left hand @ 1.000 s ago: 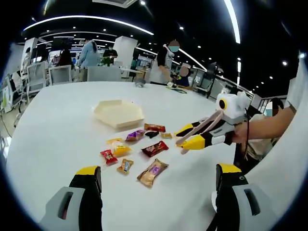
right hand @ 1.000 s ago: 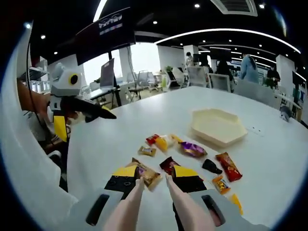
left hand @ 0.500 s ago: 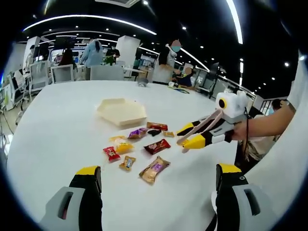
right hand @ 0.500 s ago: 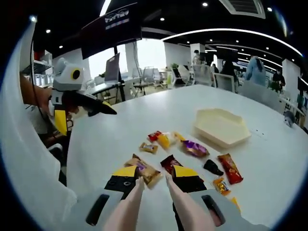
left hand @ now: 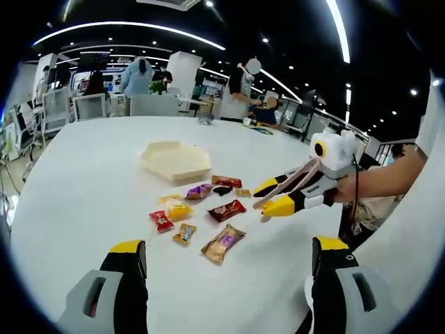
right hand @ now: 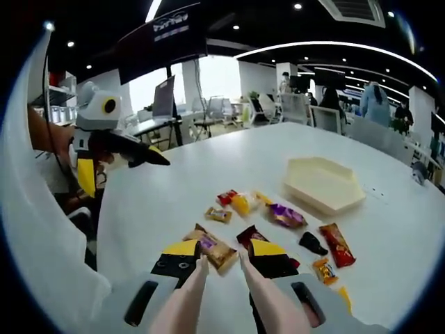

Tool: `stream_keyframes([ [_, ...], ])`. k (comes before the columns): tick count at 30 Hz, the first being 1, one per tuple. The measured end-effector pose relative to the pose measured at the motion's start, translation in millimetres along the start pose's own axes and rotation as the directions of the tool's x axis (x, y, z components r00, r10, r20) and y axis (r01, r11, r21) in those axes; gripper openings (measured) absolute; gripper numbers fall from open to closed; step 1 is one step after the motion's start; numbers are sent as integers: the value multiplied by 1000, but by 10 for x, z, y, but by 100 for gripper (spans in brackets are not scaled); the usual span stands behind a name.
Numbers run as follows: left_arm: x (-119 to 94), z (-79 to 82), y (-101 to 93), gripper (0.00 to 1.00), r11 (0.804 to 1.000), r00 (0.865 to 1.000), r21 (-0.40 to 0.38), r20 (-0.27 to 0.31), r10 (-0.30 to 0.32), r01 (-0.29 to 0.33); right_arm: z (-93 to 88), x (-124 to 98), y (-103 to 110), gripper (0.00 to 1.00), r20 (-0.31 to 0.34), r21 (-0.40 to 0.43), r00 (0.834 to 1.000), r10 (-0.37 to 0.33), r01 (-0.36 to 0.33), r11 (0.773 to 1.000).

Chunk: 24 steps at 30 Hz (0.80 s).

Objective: Place the target food into the container with the food tongs after gripping and lifting it, then release it inside without dropping or visibly crushing the food.

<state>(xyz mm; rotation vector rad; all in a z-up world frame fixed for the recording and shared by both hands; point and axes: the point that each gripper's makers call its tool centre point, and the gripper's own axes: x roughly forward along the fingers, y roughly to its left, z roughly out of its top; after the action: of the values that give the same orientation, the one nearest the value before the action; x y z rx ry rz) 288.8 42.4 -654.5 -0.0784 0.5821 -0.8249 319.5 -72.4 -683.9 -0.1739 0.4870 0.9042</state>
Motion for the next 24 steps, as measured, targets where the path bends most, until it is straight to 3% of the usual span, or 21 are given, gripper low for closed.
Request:
stream_keyframes([
  [18, -75, -17, 74, 100, 1000, 1000, -10, 20, 21, -21, 60, 141, 74, 27, -32, -92, 998, 58, -61, 994],
  [24, -82, -23, 94, 99, 999, 999, -20, 24, 29, -28, 47, 201, 127, 27, -61, -143, 993, 106, -113, 983],
])
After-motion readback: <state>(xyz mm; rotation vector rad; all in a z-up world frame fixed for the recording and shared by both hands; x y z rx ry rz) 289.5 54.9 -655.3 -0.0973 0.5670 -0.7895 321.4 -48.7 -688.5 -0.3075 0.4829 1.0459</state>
